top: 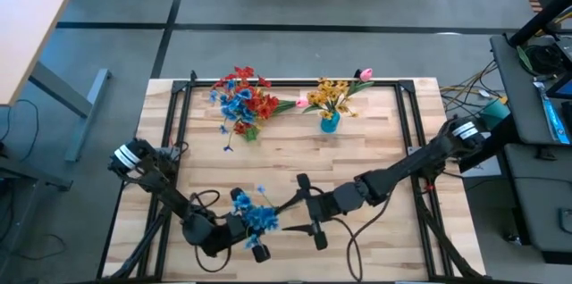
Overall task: Sort flowers into vase by color
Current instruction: Put the blue flowers into the green vase
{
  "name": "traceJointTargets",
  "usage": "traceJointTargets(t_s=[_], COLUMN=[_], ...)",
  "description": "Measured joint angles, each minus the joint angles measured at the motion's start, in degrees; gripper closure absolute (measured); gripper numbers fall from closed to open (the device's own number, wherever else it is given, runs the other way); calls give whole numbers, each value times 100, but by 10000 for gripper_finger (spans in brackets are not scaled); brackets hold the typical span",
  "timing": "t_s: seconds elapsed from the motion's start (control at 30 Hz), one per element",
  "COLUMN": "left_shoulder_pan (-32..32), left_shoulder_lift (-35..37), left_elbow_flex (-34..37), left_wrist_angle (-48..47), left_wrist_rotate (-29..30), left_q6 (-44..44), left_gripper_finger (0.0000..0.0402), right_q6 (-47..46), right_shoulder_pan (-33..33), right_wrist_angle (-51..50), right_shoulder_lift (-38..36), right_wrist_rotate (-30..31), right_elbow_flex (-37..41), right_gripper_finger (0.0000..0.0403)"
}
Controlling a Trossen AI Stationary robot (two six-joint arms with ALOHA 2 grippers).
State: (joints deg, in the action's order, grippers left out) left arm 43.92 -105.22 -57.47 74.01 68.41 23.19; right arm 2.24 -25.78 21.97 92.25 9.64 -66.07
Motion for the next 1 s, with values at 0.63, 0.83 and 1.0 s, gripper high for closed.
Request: traceJointTargets(t_s=[0.63,0.83,1.0], left_shoulder_pan=[49,81,-330], left_shoulder_lift=[3291,4414,4998], left_elbow_flex=[567,586,595], left_wrist_angle=[-13,-44,-1039], left_wrist_rotate=[1889,1940,1912], left_q6=[3096,3501,3593], left_gripper_finger=[400,401,401], right_q6=[-233,-376,-374], right_shoulder_pan=[590,877,974], right_wrist_angle=[-1967,-1906,-1681], right_shoulder_lift=[-1388,-1232,-1009], right_wrist_rotate=[541,476,340], right_elbow_flex=[305,400,407], right_gripper_finger=[120,121,122])
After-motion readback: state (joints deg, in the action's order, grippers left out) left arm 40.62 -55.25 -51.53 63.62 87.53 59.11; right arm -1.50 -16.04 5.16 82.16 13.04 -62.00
